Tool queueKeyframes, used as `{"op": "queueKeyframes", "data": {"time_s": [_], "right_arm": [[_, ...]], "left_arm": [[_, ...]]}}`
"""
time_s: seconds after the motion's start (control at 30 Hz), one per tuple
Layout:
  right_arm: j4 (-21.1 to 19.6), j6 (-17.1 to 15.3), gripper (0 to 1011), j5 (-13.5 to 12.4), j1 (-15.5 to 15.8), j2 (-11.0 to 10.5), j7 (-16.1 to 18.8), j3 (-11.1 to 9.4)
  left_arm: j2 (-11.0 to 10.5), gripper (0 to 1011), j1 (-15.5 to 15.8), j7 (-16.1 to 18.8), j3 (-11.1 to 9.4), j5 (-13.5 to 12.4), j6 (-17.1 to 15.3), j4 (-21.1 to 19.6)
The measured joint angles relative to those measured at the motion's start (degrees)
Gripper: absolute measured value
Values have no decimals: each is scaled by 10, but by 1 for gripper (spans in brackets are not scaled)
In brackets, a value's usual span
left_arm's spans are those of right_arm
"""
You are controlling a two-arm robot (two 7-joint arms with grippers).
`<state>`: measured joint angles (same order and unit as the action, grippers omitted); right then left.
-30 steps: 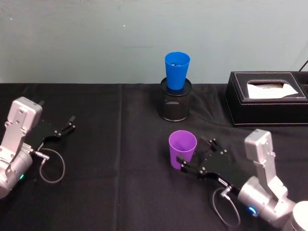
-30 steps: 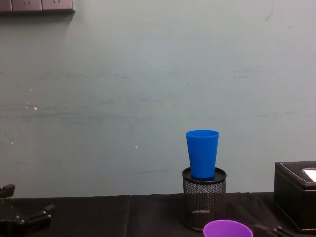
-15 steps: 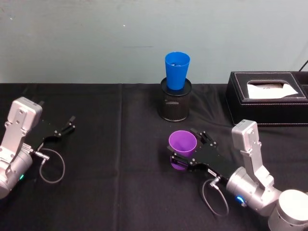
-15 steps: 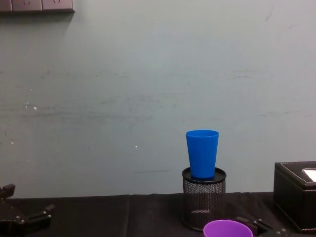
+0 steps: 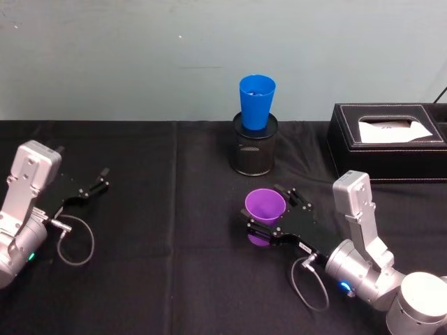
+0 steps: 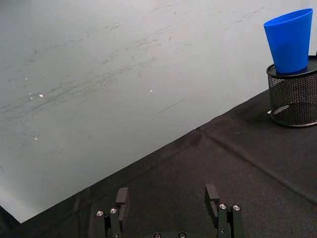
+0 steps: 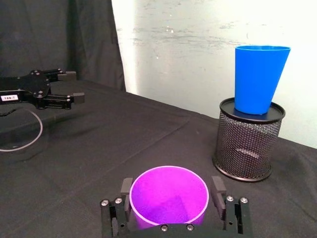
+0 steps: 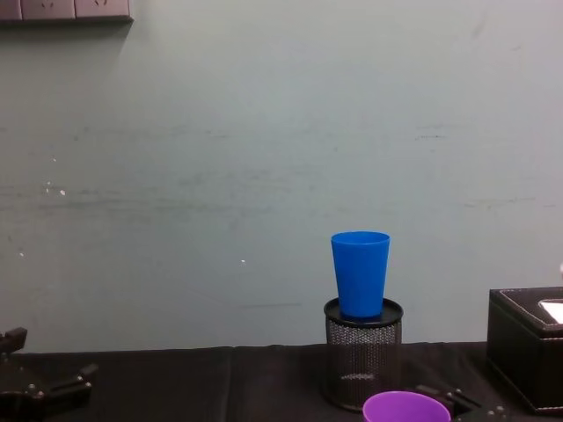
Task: Pick up one cup with a gripper and tap it against the other cup.
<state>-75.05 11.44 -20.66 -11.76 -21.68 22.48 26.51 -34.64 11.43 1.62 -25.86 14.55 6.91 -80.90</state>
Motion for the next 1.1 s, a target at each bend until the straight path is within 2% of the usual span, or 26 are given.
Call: {"op": "queueKeyframes", "data": {"time_s": [0.3, 0.6, 0.7, 0.83, 1.03, 1.1], "right_arm": [[-2, 1, 805, 0, 1, -1, 0, 0], [-2, 1, 752, 0, 1, -2, 0, 0], [-19, -4, 741, 2, 4, -5, -1, -3], [-60, -38, 730, 7, 7, -15, -4, -14], [-132, -107, 730, 3, 6, -31, -5, -35], [-139, -114, 730, 2, 6, -32, -4, -37]], "left_arm": [[0, 1000, 0, 0, 0, 0, 0, 0], [0, 1000, 0, 0, 0, 0, 0, 0], [0, 1000, 0, 0, 0, 0, 0, 0], [0, 1000, 0, 0, 0, 0, 0, 0], [0, 1000, 0, 0, 0, 0, 0, 0], [0, 1000, 0, 0, 0, 0, 0, 0]]}}
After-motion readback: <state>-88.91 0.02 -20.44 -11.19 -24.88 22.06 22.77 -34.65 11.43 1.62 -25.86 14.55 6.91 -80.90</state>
